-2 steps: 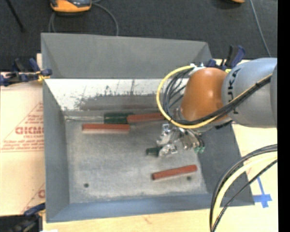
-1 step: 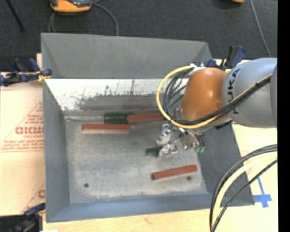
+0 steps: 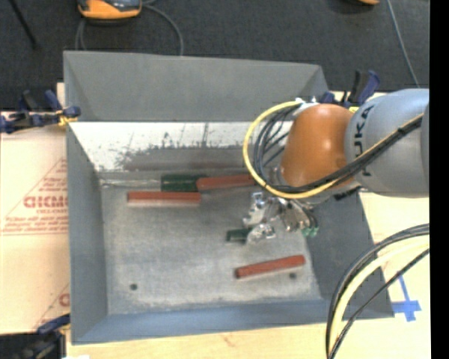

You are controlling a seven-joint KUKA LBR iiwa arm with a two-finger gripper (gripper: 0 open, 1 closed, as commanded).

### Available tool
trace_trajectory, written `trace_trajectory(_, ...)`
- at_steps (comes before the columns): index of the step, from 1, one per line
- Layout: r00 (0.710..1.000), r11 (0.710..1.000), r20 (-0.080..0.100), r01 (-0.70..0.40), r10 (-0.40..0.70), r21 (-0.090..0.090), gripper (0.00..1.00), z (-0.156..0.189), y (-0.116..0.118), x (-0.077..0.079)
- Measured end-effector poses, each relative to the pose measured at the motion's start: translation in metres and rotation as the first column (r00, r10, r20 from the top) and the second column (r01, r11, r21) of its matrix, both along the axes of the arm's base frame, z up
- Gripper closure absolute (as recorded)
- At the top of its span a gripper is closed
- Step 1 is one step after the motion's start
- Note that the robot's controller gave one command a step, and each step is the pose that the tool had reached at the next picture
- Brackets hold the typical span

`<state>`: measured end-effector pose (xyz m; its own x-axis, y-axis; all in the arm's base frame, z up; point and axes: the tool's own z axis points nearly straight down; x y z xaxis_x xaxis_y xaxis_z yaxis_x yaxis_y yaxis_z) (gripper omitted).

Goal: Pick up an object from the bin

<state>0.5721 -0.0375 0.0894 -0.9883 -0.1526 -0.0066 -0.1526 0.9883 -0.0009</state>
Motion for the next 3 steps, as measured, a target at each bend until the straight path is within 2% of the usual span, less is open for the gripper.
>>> trace_trajectory(1,1.0,1.0,-0.01,0.001,-0.001,0.0,1.0,0.018,0.0,-0.002)
trace_trajectory(2,1.0,1.0,0.0,0.002,-0.002,-0.001,1.0,0.034,-0.001,0.001)
trace_trajectory(3,1.0,1.0,0.001,0.003,-0.003,-0.001,1.0,0.039,-0.001,0.001)
